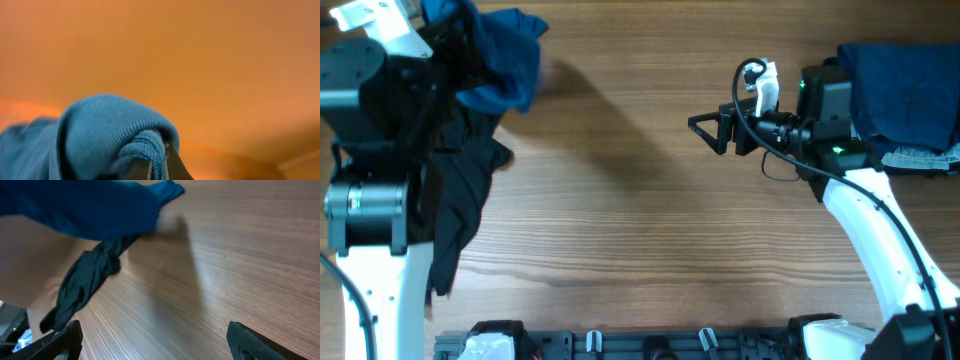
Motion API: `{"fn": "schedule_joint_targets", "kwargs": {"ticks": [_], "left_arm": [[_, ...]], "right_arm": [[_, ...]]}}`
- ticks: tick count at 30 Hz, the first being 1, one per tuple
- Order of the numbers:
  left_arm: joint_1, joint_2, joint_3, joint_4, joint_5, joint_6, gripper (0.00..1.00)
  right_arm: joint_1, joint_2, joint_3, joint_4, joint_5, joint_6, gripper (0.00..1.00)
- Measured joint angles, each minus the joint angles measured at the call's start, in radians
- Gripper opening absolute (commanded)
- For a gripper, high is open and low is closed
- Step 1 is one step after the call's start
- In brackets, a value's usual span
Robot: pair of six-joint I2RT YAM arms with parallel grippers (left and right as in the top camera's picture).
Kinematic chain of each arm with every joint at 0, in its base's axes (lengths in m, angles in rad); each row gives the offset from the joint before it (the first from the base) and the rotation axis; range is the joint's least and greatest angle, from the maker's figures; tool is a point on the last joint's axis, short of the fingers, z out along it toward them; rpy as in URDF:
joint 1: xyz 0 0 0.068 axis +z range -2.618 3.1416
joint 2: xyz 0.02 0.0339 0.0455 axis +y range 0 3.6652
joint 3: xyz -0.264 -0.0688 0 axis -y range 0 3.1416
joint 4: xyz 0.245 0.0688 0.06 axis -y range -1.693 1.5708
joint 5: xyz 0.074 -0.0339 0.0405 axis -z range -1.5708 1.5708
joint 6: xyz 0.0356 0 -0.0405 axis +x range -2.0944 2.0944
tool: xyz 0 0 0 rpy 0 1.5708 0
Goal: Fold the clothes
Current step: 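Lift the blue shirt with the left gripper and pull it up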
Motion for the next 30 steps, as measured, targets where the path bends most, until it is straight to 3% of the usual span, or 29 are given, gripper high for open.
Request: {"fn": "schedule_joint_targets", "kwargs": {"ticks": [7, 16, 30], "left_arm": [[-0.069, -0.021, 0.0, 0.199, 0.007, -0.06, 0.04], [-0.159, -0.02, -0.002, 0.642, 0.007, -0.225, 0.04], [-0.214, -0.018, 0.006, 0.838, -0.1, -0.288, 0.04]], "right_arm": [[0.0, -0.031, 0.0, 0.002, -0.014, 0.028, 0.93], [0.0, -0.108, 0.0, 0.038, -0.07, 0.054, 0.95], [0.003, -0.115, 0.0, 0.059, -0.243, 0.125, 0.96]]}}
